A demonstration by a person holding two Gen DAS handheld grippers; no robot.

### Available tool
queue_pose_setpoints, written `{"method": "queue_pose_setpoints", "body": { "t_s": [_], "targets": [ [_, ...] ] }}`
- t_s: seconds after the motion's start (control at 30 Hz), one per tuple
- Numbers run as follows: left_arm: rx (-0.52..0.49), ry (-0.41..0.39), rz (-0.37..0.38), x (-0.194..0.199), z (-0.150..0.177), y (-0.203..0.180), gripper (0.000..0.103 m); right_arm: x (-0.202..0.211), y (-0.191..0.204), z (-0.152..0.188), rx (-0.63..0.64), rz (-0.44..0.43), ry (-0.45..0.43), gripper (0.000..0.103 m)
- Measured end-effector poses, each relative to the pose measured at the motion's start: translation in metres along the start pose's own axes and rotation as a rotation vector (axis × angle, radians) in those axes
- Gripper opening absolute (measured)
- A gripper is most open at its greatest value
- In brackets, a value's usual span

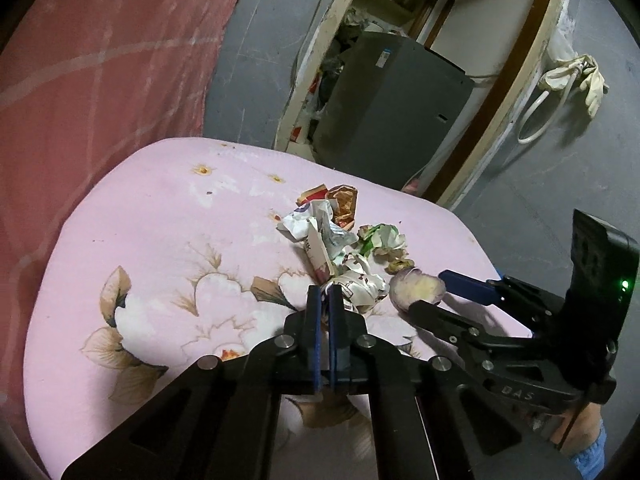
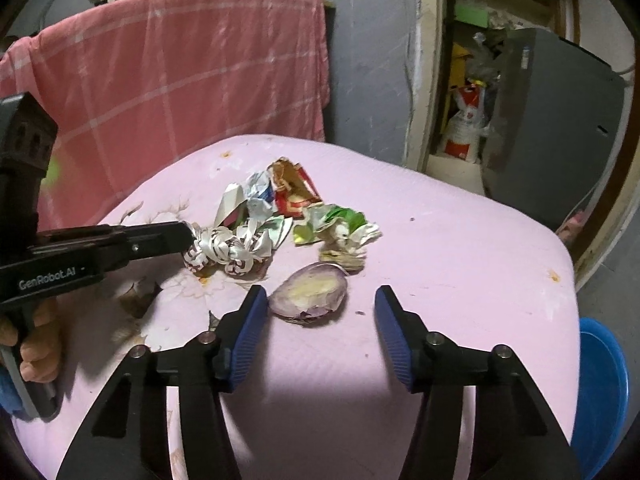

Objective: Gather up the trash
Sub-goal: 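Grasp the white foil wrapper with the left tool while the right tool grasps the onion skin, then carry both items over the blue basin and open both tools to drop them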

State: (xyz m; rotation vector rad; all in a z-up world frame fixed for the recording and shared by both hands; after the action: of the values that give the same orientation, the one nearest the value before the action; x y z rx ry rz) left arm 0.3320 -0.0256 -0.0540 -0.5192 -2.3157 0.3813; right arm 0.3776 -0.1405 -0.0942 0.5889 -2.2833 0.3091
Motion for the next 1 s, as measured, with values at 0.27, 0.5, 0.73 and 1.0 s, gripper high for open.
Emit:
{"method": "queue_pose_setpoints", "body": {
  "t_s": [0.27,0.5,0.73,1.0],
  "targets": [
    [-0.069,-0.061,-0.027,0.010,-0.001,-0.012,0.000,-0.001,0.003,0.002,0.006,-0.008,0.006,0.032],
    [-0.119,-0.141,-0.044,0.023,-0.009,-0.031,0.000,0.027,-0.008,-0.003,-0.051,0.009,-0.135,0.032],
    [-0.155,-0.250,-0.024,0.041,-0.028,-0.059,0.000,0.092,-0.025,-0.020,-0.109,0.075,-0.402,0.032],
    [-0.236,-0.395,0.008,0.059,-0.048,-0.117,0.000,0.166,-0.052,-0.030,-0.135,0.185,-0.614,0.032]
  ]
}}
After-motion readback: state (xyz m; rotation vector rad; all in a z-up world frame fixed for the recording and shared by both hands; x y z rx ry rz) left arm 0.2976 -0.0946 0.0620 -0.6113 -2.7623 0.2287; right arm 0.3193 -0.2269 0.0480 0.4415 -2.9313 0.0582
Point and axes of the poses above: each gripper's, at about its wrist camera, not at the fingertips, and x roughly against the way its jaws point, y to its left, z to its underside, the point moved 8 cm from there along -x, roughly the way its jaws point, and after that the axes turned 4 degrees about z, right-handed, at the moved point
